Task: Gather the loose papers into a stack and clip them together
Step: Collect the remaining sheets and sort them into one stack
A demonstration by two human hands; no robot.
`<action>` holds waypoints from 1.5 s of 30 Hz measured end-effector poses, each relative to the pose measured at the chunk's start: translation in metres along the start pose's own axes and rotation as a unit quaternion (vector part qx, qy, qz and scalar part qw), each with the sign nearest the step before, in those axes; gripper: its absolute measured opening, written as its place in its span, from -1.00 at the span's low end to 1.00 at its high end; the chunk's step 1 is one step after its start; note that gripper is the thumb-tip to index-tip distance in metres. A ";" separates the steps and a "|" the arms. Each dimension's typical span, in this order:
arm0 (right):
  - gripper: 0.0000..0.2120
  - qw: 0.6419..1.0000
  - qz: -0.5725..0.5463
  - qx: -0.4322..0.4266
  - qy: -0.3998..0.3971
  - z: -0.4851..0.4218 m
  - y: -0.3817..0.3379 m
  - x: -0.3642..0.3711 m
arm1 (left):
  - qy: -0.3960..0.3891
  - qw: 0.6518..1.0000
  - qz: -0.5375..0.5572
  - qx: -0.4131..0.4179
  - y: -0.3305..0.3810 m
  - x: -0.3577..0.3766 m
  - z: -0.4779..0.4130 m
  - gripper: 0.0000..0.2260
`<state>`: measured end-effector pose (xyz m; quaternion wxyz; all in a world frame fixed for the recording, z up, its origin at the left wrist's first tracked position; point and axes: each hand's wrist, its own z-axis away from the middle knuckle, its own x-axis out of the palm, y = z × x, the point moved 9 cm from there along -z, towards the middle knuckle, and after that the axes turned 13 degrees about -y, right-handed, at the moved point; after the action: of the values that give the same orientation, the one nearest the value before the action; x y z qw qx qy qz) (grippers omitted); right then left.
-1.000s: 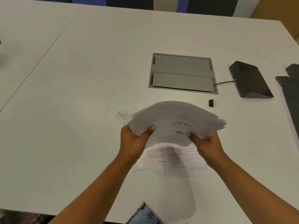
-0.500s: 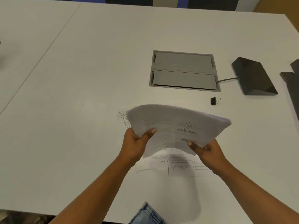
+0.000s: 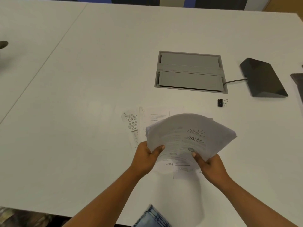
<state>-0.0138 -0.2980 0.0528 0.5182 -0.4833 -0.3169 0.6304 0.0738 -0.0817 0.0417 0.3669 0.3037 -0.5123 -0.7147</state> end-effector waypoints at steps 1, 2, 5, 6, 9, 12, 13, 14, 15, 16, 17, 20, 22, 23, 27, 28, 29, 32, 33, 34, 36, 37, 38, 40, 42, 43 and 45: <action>-0.83 1.000 -0.003 0.006 0.013 0.000 0.003 -0.002 | -0.009 1.000 -0.001 0.001 -0.001 0.001 -0.001 -0.73; -0.85 1.000 -0.009 0.014 0.026 -0.001 0.005 -0.004 | -0.014 1.000 0.001 0.000 -0.002 0.002 -0.002 -0.74; -0.84 0.996 -0.038 0.042 0.062 0.000 0.013 -0.016 | 0.044 0.998 -0.014 -0.036 -0.011 -0.012 -0.003 -0.77; -0.85 0.995 -0.047 0.051 0.073 0.002 0.016 -0.021 | 0.089 0.993 -0.050 -0.064 -0.018 -0.022 -0.002 -0.74; -0.89 0.987 -0.092 0.083 0.104 0.013 0.031 -0.037 | 0.175 0.952 -0.180 -0.173 -0.043 -0.046 -0.002 -0.62; -0.82 0.981 -0.115 0.099 0.120 0.025 0.041 -0.047 | 0.148 0.907 -0.277 -0.280 -0.068 -0.046 -0.005 -0.46; -0.79 0.980 -0.115 0.104 0.124 0.029 0.044 -0.050 | 0.141 0.888 -0.319 -0.298 -0.069 -0.042 -0.005 -0.43; -0.76 0.979 -0.113 0.110 0.128 0.033 0.046 -0.053 | 0.141 0.873 -0.350 -0.309 -0.069 -0.038 -0.006 -0.41; -0.74 0.978 -0.109 0.115 0.132 0.037 0.049 -0.054 | 0.149 0.862 -0.369 -0.314 -0.067 -0.035 -0.006 -0.39; -0.72 0.977 -0.107 0.121 0.137 0.041 0.051 -0.056 | 0.158 0.854 -0.380 -0.318 -0.066 -0.033 -0.005 -0.37; -0.71 0.977 -0.104 0.124 0.142 0.044 0.053 -0.058 | 0.165 0.849 -0.387 -0.321 -0.065 -0.032 -0.004 -0.36; -0.68 0.975 -0.098 0.123 0.160 0.055 0.056 -0.063 | 0.165 0.847 -0.389 -0.323 -0.068 -0.027 -0.005 -0.36; -0.69 0.972 -0.097 0.123 0.174 0.061 0.057 -0.065 | 0.166 0.864 -0.350 -0.320 -0.071 -0.025 -0.007 -0.39; -0.69 0.971 -0.097 0.125 0.180 0.064 0.057 -0.066 | 0.166 0.876 -0.317 -0.323 -0.073 -0.024 -0.008 -0.41; -0.67 0.968 -0.109 0.127 0.188 0.071 0.058 -0.065 | 0.167 0.910 -0.191 -0.328 -0.081 -0.022 -0.016 -0.51; -0.68 0.967 -0.113 0.127 0.192 0.072 0.059 -0.065 | 0.162 0.916 -0.183 -0.319 -0.080 -0.023 -0.018 -0.60; -0.68 0.966 -0.117 0.125 0.194 0.073 0.058 -0.066 | 0.162 0.922 -0.178 -0.304 -0.080 -0.025 -0.020 -0.70; -0.71 0.963 -0.135 0.124 0.196 0.075 0.056 -0.066 | 0.170 0.947 -0.129 -0.242 -0.075 -0.032 -0.019 -0.79; -0.72 0.963 -0.142 0.123 0.193 0.074 0.055 -0.065 | 0.172 0.953 -0.119 -0.220 -0.070 -0.035 -0.017 -0.79; -0.74 0.962 -0.151 0.121 0.194 0.074 0.054 -0.065 | 0.178 0.956 -0.116 -0.201 -0.065 -0.039 -0.014 -0.79; -0.75 0.961 -0.160 0.117 0.193 0.074 0.054 -0.066 | 0.197 0.957 -0.129 -0.169 -0.053 -0.050 -0.006 -0.79; -0.75 0.961 -0.163 0.116 0.190 0.074 0.053 -0.065 | 0.206 0.956 -0.139 -0.157 -0.046 -0.057 0.000 -0.80; -0.75 0.961 -0.165 0.116 0.187 0.074 0.055 -0.065 | 0.216 0.954 -0.146 -0.148 -0.042 -0.064 0.006 -0.80; -0.78 0.961 -0.165 0.122 0.183 0.073 0.058 -0.063 | 0.233 0.952 -0.148 -0.135 -0.035 -0.078 0.018 -0.80; -0.82 0.963 -0.157 0.126 0.178 0.072 0.060 -0.061 | 0.237 0.953 -0.139 -0.130 -0.032 -0.085 0.026 -0.83; -0.83 0.964 -0.152 0.128 0.176 0.072 0.061 -0.060 | 0.235 0.955 -0.129 -0.127 -0.032 -0.087 0.029 -0.86; -0.83 0.966 -0.146 0.131 0.171 0.070 0.061 -0.058 | 0.233 0.961 -0.096 -0.117 -0.031 -0.087 0.033 -0.87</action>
<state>-0.1009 -0.3627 0.0379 0.7100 -0.4604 -0.2055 0.4916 0.0880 0.0141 0.0262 0.4384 0.4648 -0.2937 -0.7110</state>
